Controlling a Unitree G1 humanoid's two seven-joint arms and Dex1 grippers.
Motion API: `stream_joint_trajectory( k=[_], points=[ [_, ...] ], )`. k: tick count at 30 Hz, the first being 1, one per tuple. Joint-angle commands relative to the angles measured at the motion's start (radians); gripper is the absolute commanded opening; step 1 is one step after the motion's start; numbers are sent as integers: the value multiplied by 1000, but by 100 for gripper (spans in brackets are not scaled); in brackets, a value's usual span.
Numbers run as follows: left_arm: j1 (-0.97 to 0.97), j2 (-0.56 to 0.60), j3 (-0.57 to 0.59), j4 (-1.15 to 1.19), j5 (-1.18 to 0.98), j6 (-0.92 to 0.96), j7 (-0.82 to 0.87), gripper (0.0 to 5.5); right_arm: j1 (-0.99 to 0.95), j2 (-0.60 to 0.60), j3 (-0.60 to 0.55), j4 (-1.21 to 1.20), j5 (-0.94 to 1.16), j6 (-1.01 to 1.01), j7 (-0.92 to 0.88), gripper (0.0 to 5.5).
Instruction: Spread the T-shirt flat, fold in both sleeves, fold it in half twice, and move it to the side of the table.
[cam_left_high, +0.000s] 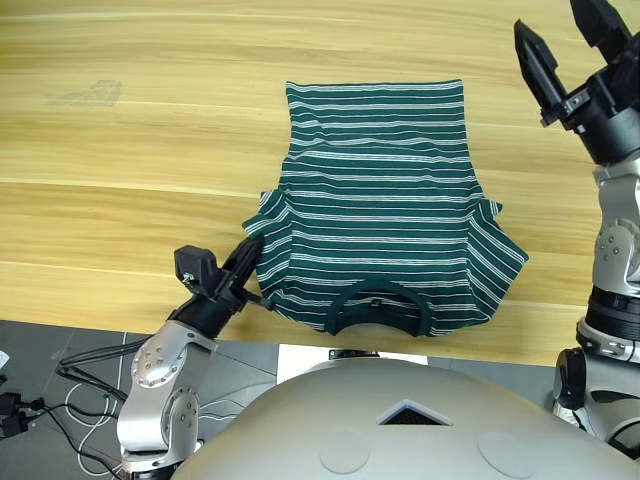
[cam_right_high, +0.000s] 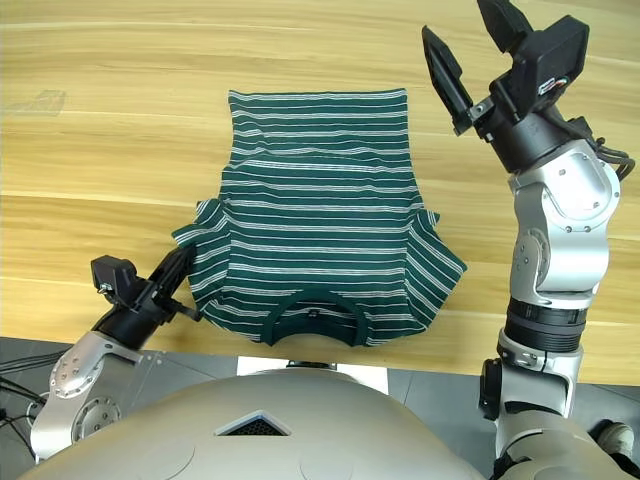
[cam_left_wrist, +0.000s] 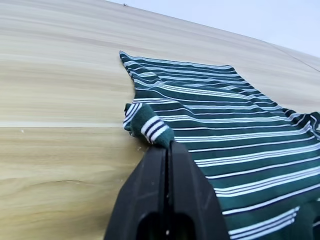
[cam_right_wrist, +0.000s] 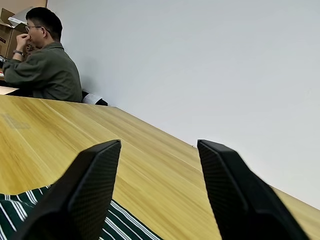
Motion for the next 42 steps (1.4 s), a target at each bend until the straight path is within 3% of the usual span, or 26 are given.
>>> stream_joint_trajectory(
  k=[1,5,13,21,27,32,42],
  points=[
    [-13,71,-135,-16,209,-94,-15,2,3,7,5,14,-9,-15,5,283],
    [-23,95,-224,-8,311,-162,-24,2,12,8,-13,25,0,-14,0,283],
    [-17,114,-260,-100,335,-161,-8,2,26,12,-10,31,-5,-22,4,283],
    [-25,183,-354,-32,551,-183,18,2,74,14,-17,-3,4,-15,-2,283],
    [-33,182,-385,-17,585,-202,23,2,91,15,-23,-13,8,-9,-9,283],
    [-50,194,-435,-32,667,-212,26,79,105,18,-21,-19,11,-5,-10,283],
    [-77,196,-425,14,769,-193,57,242,116,22,-17,-7,16,-1,-4,283]
  ],
)
